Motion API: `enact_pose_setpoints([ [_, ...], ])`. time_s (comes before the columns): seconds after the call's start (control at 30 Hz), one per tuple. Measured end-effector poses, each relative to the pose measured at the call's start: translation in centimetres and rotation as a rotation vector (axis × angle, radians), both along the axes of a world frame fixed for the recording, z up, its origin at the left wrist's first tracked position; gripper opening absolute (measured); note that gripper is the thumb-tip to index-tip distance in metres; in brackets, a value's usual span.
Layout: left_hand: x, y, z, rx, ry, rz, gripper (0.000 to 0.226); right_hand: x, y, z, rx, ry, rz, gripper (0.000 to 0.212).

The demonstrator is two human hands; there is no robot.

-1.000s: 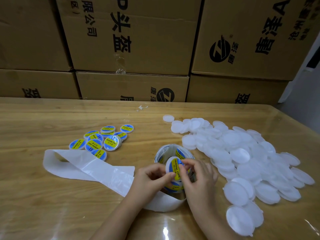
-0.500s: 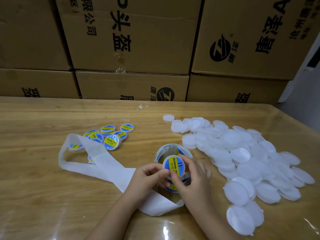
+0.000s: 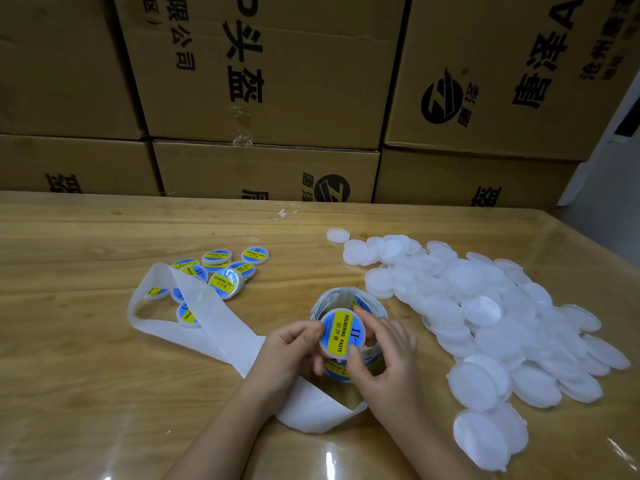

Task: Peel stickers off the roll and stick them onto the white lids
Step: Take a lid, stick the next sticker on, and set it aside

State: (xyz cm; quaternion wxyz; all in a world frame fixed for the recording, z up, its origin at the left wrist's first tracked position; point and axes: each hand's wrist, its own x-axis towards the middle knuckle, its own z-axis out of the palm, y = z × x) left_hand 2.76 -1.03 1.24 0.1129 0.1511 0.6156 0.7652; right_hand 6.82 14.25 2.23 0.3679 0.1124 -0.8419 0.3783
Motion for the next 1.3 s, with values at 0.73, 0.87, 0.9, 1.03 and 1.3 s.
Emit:
enact_pose_setpoints([
  [0.73, 0.2, 0.3, 0.3, 0.069, -0.050, -0.068, 0.041, -0.2, 0.0, -0.9, -0.289, -0.287, 0.119, 0.023],
  [0.87, 0.2, 0.3, 0.0, 0.011, 0.005, -0.107, 0.025, -0.3, 0.6, -1.0, -0.482, -0.322, 0.078, 0.021],
  [0.9, 0.2, 0.4, 0.0, -0.002, 0.014, -0.098, 0.024, -0.3, 0.7, -0.9, -0.490, -0.319, 0.075, 0.019],
  [1.03, 0.2, 0.3, 0.2, 0.010, 0.005, 0.026, 0.018, -0.1, 0.4, -0.6, -0.422, -0.323, 0.114, 0.022],
  [1.3, 0.4, 0.4, 0.9, 0.051, 0.018, 0.122, 0.021, 0.4, -0.3, -0.3, -0.287, -0.276, 0.134, 0.037],
])
